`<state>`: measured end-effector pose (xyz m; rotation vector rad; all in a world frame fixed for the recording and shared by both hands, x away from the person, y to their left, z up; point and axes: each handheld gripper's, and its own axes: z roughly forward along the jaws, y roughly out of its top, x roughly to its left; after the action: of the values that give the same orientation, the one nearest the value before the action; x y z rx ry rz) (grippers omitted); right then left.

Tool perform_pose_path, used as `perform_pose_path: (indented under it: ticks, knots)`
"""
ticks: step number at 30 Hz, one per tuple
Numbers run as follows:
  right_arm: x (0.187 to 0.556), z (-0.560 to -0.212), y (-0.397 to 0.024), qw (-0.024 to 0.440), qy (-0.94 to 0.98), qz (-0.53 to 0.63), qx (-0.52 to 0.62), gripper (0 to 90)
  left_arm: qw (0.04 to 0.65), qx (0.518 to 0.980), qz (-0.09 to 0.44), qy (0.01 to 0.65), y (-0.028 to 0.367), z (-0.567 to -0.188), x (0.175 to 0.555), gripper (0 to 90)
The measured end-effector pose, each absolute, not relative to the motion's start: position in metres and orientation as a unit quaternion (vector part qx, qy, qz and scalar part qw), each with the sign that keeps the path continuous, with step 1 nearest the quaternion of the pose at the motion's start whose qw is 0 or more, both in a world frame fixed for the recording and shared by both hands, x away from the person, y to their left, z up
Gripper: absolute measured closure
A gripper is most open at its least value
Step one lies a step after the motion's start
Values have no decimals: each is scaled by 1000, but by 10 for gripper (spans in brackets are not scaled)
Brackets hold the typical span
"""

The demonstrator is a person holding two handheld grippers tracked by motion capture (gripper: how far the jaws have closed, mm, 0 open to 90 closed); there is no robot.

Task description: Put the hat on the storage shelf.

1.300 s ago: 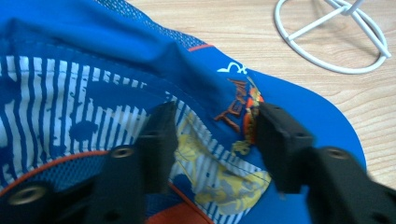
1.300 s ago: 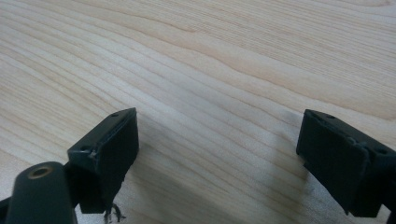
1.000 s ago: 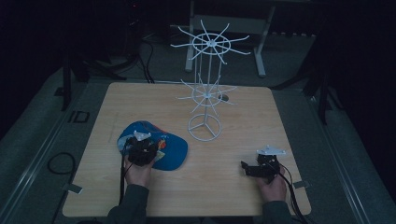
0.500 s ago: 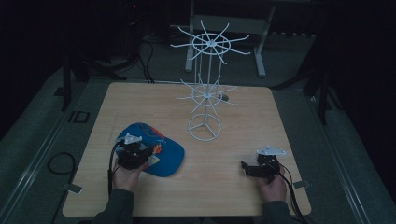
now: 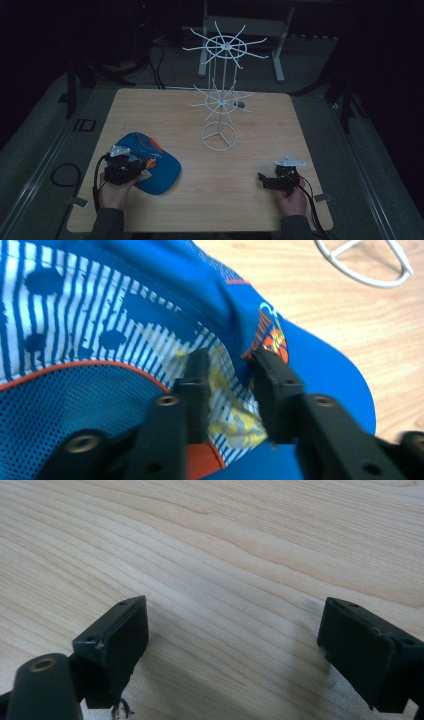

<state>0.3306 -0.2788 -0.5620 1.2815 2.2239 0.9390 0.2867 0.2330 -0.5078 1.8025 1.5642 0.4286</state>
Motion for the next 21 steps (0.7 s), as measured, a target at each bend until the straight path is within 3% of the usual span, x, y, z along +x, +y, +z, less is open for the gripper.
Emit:
perform_pose_path:
  ticks: [9, 12, 15, 21]
  knots:
    - [331, -562, -279, 202, 796, 336, 460, 128, 308, 647, 244, 653, 213, -496, 302, 164]
    - [330, -562, -279, 202, 796, 336, 461, 127, 292, 635, 246, 672, 207, -497, 313, 70]
    - [330, -562, -279, 202, 796, 336, 461, 127, 283, 624, 242, 687, 202, -501, 323, 31]
    - [330, -562, -279, 202, 796, 336, 461, 127, 253, 630, 218, 701, 196, -514, 331, 50]
